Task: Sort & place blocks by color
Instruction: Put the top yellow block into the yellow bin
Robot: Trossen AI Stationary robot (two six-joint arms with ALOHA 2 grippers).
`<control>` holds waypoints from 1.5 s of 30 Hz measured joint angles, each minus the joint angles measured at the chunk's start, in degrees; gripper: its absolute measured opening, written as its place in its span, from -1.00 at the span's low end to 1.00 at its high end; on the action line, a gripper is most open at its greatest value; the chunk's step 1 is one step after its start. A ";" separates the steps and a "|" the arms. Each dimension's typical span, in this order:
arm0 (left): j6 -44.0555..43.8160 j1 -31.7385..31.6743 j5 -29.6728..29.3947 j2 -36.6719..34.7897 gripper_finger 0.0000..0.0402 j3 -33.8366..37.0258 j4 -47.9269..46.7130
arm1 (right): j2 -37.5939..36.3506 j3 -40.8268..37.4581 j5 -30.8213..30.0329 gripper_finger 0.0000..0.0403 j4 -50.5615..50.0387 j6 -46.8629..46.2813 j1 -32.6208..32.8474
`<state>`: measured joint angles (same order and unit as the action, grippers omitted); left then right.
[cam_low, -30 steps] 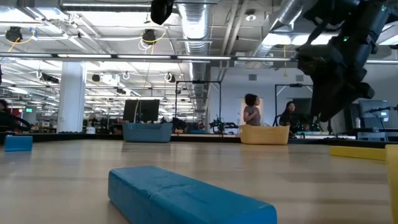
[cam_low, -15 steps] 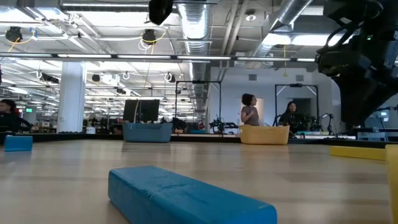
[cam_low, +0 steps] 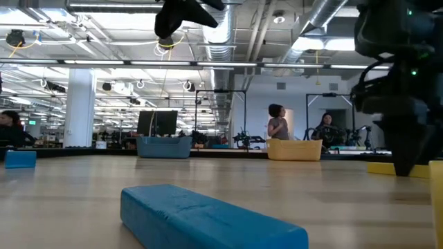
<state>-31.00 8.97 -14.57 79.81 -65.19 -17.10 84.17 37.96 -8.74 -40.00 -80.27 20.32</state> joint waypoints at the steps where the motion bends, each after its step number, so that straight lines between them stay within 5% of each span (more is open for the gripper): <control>1: -0.02 0.00 -0.02 0.00 -0.28 0.00 -0.59 | 1.05 0.23 0.67 0.29 0.17 -0.41 0.00; 14: -0.09 -0.38 -2.51 0.00 -0.28 0.00 -5.03 | -0.11 0.87 -0.11 -0.59 1.04 -0.27 2.88; 26: -1.96 -2.03 -7.60 0.00 -0.28 0.00 -2.07 | -1.60 11.84 -12.05 -0.59 -11.82 6.98 7.46; 33: -0.07 -3.38 -8.65 1.02 -0.28 0.00 8.61 | -1.30 22.86 -27.98 -0.59 -21.52 22.61 7.70; 41: -6.42 -6.46 2.13 6.67 -0.28 -0.02 24.02 | -1.30 32.59 -39.77 -0.59 -22.37 42.82 4.79; 45: -9.67 -7.43 2.65 7.63 -0.28 -0.07 24.56 | -1.32 36.23 -44.74 -0.59 -22.02 49.69 5.16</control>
<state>-40.68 1.55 -11.92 87.44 -65.26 7.46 82.85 74.19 -53.48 -62.02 -30.57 25.48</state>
